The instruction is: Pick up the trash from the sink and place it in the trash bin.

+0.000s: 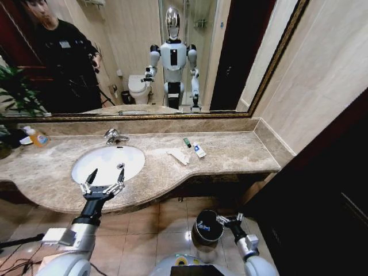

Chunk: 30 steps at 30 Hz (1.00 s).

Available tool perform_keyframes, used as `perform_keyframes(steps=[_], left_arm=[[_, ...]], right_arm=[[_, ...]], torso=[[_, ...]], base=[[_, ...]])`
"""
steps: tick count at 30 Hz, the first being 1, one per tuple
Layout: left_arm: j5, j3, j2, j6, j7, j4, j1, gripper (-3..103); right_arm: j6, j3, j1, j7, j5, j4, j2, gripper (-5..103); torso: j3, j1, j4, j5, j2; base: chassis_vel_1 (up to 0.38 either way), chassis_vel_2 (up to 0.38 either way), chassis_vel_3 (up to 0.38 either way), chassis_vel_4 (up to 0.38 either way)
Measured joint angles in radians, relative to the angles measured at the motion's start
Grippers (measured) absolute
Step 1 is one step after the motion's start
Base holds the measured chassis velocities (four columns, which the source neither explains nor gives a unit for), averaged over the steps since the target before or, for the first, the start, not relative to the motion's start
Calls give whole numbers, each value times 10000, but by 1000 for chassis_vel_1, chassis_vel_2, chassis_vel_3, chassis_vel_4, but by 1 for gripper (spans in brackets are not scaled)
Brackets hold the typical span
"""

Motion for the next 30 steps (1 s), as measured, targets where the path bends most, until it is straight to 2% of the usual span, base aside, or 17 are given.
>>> perform_keyframes(steps=[2, 3, 6, 7, 13, 15, 17, 22, 30], left_arm=[[0, 0, 0, 0, 0, 0, 0, 100], [0, 0, 0, 0, 0, 0, 0, 100], [0, 0, 0, 0, -1, 0, 0, 100], [0, 0, 0, 0, -1, 0, 0, 100], [0, 0, 0, 0, -1, 0, 0, 100], [0, 0, 0, 0, 0, 0, 0, 100], [0, 0, 0, 0, -1, 0, 0, 100], [0, 0, 0, 0, -1, 0, 0, 100], [0, 0, 0, 0, -1, 0, 0, 100]], right_arm=[[-521, -222, 543, 108, -65, 560, -21, 100], [-521, -222, 543, 108, -65, 560, -21, 100], [-1281, -611, 1610, 83, -64, 803, -346, 100], [-1281, -611, 1610, 83, -64, 803, -346, 100], [-1939, -1451, 3254, 29, 194, 143, -819, 100], [-2378, -2023, 4043, 154, 517, -165, -881, 100], [-2435, -2134, 4195, 174, 557, -232, -883, 100], [-2754, -3061, 5719, 333, 879, -1185, -688, 100], [-2934, -3685, 6765, 521, 1105, -2016, -328, 100]], torso=[[0, 1, 1, 3, 0], [0, 1, 1, 3, 0], [1, 2, 3, 2, -1], [1, 2, 3, 2, -1], [2, 2, 2, 2, -1], [2, 2, 2, 2, -1], [2, 2, 2, 1, -1], [2, 3, 2, 1, -1], [2, 3, 2, 0, -1]], base=[[0, 0, 0, 0], [0, 0, 0, 0], [0, 0, 0, 0], [0, 0, 0, 0], [0, 0, 0, 0], [0, 0, 0, 0], [0, 0, 0, 0], [0, 0, 0, 0], [0, 0, 0, 0]])
